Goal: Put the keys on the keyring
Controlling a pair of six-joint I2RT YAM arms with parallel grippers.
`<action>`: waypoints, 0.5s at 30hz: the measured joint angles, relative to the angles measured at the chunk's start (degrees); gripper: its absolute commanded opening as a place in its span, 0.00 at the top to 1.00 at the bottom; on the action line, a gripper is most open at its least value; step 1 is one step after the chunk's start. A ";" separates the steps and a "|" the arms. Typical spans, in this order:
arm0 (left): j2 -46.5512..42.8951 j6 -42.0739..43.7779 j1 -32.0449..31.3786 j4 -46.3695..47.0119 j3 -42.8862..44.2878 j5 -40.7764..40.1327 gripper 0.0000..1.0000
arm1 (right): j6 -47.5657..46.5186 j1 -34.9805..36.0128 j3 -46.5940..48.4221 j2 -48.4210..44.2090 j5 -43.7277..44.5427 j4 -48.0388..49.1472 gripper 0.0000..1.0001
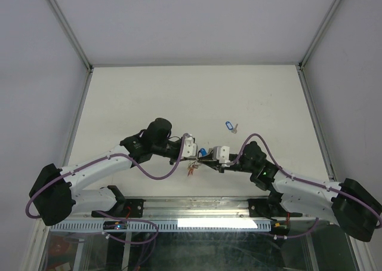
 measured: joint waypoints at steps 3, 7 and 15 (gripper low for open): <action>0.00 0.02 0.00 0.00 0.20 -0.07 1.00 | -0.17 0.00 0.11 -0.61 0.68 -2.25 0.93; 0.00 0.02 0.00 -0.24 0.20 -0.22 1.00 | -0.15 0.00 1.05 -0.61 1.62 -4.68 1.00; 0.00 0.04 0.02 -1.25 0.20 -0.42 0.97 | 1.57 0.00 3.30 0.76 2.82 -7.87 1.00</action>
